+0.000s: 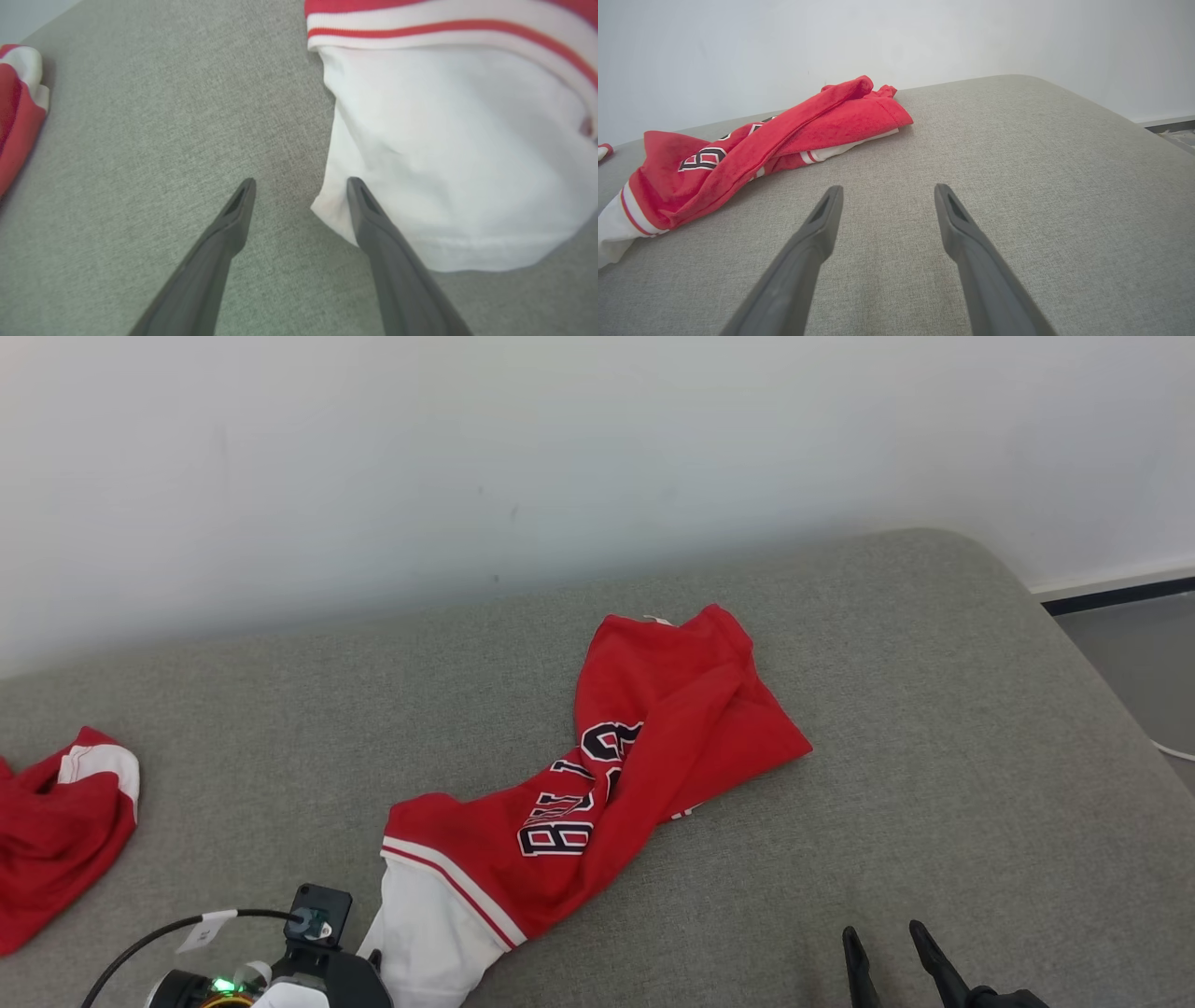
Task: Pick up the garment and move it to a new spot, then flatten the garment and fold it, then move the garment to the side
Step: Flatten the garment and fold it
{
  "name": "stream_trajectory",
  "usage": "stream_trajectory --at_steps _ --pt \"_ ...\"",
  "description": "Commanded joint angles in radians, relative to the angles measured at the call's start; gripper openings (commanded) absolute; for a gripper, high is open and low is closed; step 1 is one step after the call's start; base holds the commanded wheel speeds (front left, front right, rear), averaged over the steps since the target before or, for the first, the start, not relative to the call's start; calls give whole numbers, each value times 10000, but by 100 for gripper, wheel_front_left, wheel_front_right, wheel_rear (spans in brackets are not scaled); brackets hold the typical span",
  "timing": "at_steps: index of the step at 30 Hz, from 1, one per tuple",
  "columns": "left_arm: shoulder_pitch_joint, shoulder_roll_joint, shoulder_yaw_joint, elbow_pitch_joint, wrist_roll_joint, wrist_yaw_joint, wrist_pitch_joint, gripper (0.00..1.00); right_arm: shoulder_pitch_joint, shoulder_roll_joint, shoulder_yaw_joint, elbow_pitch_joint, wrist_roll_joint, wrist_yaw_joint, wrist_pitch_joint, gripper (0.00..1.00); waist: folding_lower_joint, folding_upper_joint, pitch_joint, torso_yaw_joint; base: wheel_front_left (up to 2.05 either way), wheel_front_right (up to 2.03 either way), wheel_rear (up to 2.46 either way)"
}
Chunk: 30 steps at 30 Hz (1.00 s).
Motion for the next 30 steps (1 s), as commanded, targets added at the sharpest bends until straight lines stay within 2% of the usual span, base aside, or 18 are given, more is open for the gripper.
stream_trajectory --at_steps 1,5,9,12,14,16,18,23,27,28,29,30 --pt "-113 94 -74 69 -19 -15 220 100 35 26 -13 -35 -3 -26 -12 100 -1 0 37 -24 0 0 0" --pt "-120 223 -383 -44 -180 -97 686 100 -3 26 -28 -65 -4 -26 2 100 -1 0 100 -2 0 0 0" --pt "-5 88 -628 -55 -632 -173 1321 100 -63 25 -17 -92 25 -26 21 100 -1 0 138 51 0 0 0" --pt "179 68 -758 -137 -1094 -196 2006 90 -105 25 -45 -122 32 -26 20 100 -1 0 173 96 0 0 0" --pt "221 115 -871 -344 -1313 -204 2313 90 -120 25 -87 -157 29 -26 14 100 -1 0 214 156 0 0 0" --pt "267 182 -1023 -498 -1548 -206 2567 72 -160 26 -65 -194 -33 -26 19 100 -1 0 294 203 0 0 0" --pt "283 210 -1174 -605 -1747 -209 2824 0 -319 24 27 -220 -103 -26 84 100 -1 0 395 240 0 0 0" --pt "139 376 -1045 -915 -1839 97 2632 0 -1279 -458 314 -217 -192 -26 625 100 -1 0 722 253 0 0 0" --pt "221 300 -918 -1181 -1778 558 2277 0 -2565 -1178 424 -112 143 -26 1988 100 -1 0 923 325 0 0 0" --pt "221 300 -918 -1181 -1778 558 2277 0 -2565 -1178 424 -112 143 -26 1988 100 -1 0 923 325 0 0 0" --pt "280 213 -871 -1325 -1790 770 2114 0 -3251 -1566 583 -50 406 -25 2941 100 -1 0 1008 422 0 0 0" --pt "280 213 -871 -1325 -1790 770 2114 0 -3251 -1566 583 -50 406 -25 2941 100 -1 0 1008 422 0 0 0"
